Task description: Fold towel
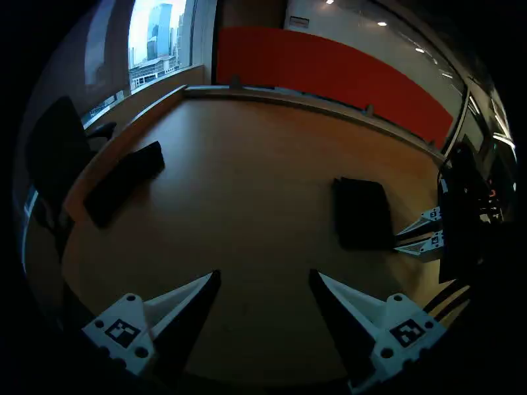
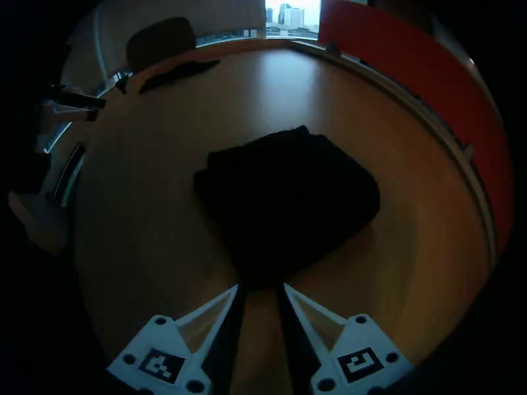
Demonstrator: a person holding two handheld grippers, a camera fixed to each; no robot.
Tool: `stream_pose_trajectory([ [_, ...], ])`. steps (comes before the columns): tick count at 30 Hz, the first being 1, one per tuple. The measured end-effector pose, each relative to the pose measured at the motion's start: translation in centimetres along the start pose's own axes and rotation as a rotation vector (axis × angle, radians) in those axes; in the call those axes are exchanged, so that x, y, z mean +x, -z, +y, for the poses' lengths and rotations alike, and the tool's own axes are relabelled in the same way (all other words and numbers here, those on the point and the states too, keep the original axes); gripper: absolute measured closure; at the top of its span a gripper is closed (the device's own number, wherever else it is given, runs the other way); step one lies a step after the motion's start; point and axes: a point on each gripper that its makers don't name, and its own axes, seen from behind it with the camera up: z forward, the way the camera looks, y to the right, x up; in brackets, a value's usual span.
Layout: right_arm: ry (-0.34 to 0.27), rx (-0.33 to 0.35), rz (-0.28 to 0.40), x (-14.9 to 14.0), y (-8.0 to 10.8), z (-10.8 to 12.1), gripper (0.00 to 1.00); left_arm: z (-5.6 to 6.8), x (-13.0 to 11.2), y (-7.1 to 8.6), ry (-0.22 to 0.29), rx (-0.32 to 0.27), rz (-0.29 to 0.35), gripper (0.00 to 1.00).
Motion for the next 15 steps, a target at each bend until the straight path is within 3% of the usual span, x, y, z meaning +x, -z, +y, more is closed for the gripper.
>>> stream_pose_trajectory([
  [9,-0.018,0.0,0.005,-0.01,-0.03,0.23,0.94,0.17,-0.06,-0.06,-0.005,-0.004,-0.002,0.01],
  [15,-0.015,-0.003,0.012,0.04,0.2,0.34,0.95,0.28,-0.03,-0.07,-0.006,-0.007,0.0,0.0],
])
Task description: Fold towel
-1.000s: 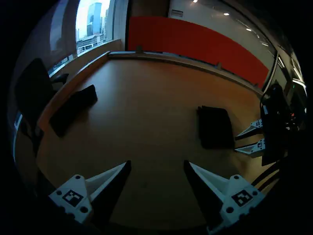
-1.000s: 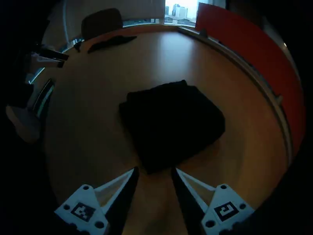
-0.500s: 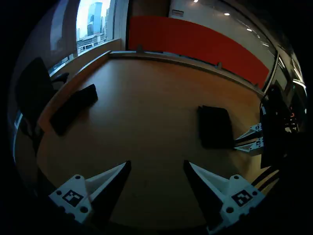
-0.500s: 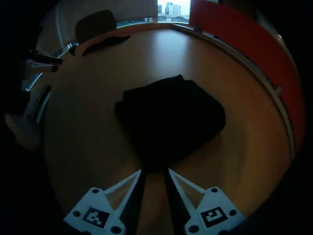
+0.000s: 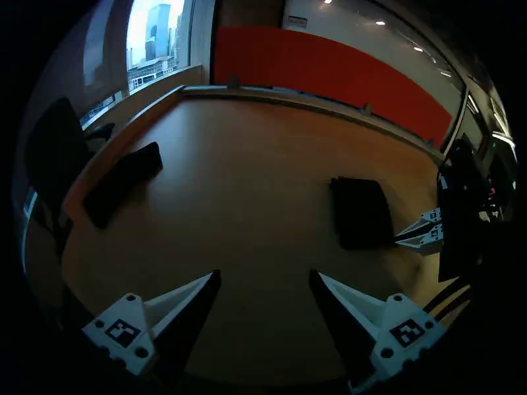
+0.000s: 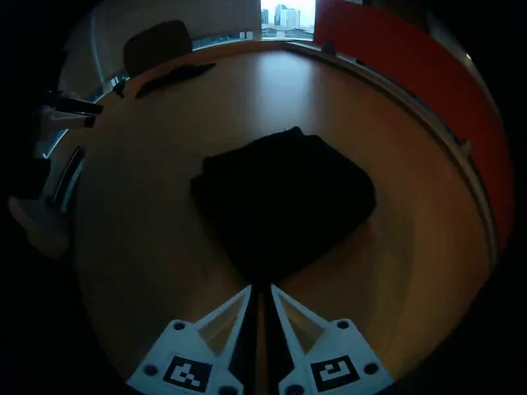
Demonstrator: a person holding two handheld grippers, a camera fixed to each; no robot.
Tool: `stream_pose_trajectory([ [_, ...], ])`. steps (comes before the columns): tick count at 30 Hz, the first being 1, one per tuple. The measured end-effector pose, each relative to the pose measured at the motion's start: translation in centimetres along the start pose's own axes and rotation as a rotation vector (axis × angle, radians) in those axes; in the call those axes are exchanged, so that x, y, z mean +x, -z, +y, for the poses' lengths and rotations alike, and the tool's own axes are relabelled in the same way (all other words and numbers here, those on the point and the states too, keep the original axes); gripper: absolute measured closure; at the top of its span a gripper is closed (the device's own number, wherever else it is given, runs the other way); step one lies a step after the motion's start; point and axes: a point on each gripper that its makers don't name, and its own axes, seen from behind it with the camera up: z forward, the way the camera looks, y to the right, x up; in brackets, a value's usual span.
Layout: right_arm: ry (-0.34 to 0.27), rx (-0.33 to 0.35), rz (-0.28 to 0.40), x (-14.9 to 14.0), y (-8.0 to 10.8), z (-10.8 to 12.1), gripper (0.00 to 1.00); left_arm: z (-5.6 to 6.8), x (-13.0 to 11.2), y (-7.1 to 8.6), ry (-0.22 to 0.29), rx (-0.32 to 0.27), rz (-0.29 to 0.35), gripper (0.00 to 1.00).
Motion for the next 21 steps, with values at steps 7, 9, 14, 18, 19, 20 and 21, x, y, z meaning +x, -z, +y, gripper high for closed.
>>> stream_pose_trajectory([
  [7,-0.003,-0.003,0.02,0.7,0.4,0.1,0.96,0.1,0.0,0.0,0.008,-0.007,0.002,0.01],
  [9,-0.006,-0.001,0.027,0.9,0.6,0.1,0.96,0.1,0.0,0.1,0.011,-0.008,0.004,0.01],
  [14,0.002,-0.01,0.054,2.1,1.6,0.4,0.96,0.2,0.0,0.2,0.004,-0.008,0.009,0.01],
  [18,0.017,-0.021,0.083,3.5,2.6,0.7,0.96,0.3,0.1,0.3,0.002,-0.011,0.015,0.01],
  [19,0.021,-0.025,0.091,4.0,3.0,0.8,0.96,0.3,0.2,0.3,0.002,-0.012,0.017,0.01],
  [20,0.025,-0.028,0.098,4.4,3.3,0.9,0.96,0.3,0.2,0.4,0.003,-0.014,0.019,0.01],
  [21,0.028,-0.031,0.104,4.9,3.6,1.0,0.96,0.3,0.3,0.4,0.003,-0.015,0.021,0.01],
])
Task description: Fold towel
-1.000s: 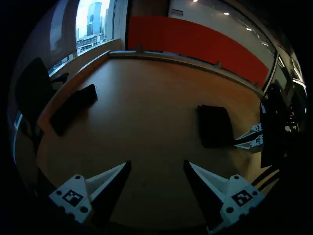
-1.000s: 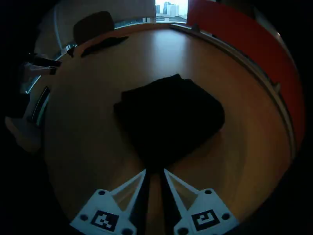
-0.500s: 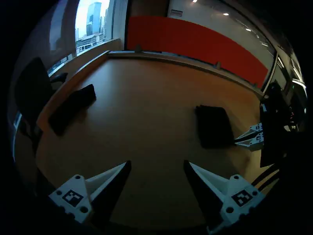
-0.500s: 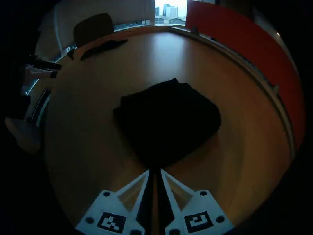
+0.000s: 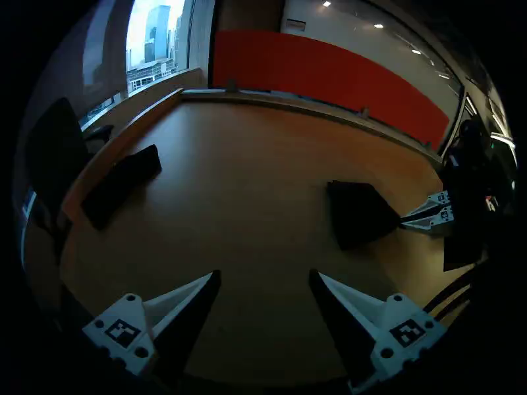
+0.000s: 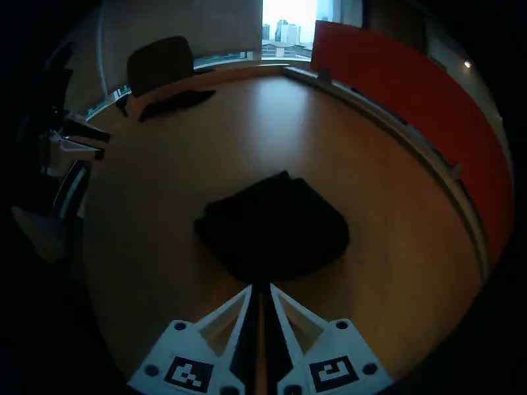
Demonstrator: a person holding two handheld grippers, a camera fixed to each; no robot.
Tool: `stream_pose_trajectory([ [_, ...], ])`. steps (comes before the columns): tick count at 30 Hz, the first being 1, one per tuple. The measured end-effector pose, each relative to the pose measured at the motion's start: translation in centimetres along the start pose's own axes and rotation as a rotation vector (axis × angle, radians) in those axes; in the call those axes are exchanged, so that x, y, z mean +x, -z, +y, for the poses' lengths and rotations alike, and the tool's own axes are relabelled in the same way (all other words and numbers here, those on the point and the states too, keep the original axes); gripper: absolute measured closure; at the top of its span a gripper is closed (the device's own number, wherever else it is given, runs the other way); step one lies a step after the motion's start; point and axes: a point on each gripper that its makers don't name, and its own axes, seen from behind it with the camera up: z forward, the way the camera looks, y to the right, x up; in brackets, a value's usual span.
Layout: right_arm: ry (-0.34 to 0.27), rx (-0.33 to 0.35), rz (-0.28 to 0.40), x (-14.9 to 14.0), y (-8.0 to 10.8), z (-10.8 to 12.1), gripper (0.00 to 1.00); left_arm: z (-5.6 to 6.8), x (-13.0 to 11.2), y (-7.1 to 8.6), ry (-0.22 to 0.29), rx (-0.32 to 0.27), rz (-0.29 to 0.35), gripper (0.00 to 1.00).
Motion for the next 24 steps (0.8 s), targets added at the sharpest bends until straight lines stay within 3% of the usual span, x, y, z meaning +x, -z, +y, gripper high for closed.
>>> stream_pose_trajectory([
  [15,0.046,-0.043,0.112,8.6,3.7,2.0,0.96,0.7,2.3,0.2,-0.035,-0.038,0.048,0.0],
  [24,0.071,-0.065,0.147,12.2,5.5,3.4,0.96,1.1,3.6,0.1,-0.046,-0.054,0.074,0.01],
])
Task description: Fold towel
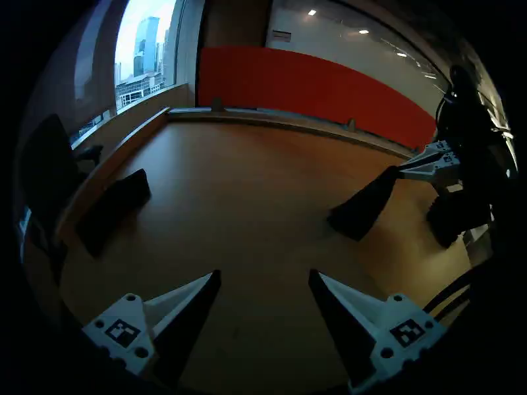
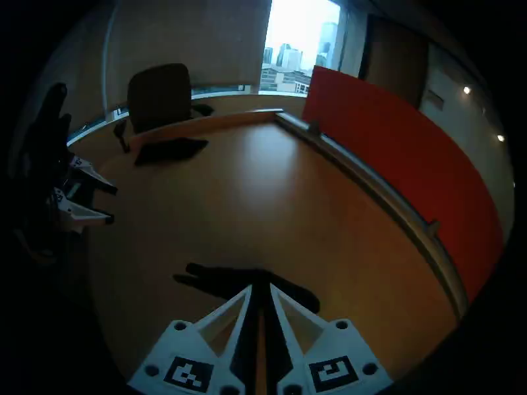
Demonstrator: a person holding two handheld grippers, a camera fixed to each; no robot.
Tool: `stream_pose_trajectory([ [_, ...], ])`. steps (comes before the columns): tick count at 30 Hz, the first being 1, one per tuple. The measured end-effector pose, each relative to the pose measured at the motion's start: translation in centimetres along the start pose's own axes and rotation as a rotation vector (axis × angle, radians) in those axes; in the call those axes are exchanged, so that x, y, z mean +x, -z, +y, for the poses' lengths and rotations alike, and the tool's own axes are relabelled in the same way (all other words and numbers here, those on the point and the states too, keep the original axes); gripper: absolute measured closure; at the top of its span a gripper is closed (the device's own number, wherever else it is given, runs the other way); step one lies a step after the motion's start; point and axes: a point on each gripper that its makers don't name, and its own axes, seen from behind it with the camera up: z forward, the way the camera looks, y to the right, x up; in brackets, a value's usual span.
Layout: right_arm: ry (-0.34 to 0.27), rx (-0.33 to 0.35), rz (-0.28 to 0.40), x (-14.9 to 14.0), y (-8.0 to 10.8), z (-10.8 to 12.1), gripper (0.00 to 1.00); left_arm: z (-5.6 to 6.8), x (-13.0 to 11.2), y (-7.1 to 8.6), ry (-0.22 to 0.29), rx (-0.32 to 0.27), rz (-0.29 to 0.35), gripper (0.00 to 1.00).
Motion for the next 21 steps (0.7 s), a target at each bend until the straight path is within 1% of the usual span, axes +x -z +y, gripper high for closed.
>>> stream_pose_trajectory([
  [7,-0.017,-0.005,0.033,1.7,1.0,1.0,0.96,0.3,0.5,-0.4,-0.004,-0.013,0.006,0.01],
  [15,-0.027,-0.011,0.047,2.2,1.9,1.9,0.96,0.5,1.0,-0.8,-0.002,-0.026,0.006,0.01],
  [21,-0.037,-0.018,0.049,1.9,2.9,3.0,0.96,1.0,1.4,-1.4,-0.003,-0.038,0.003,0.01],
])
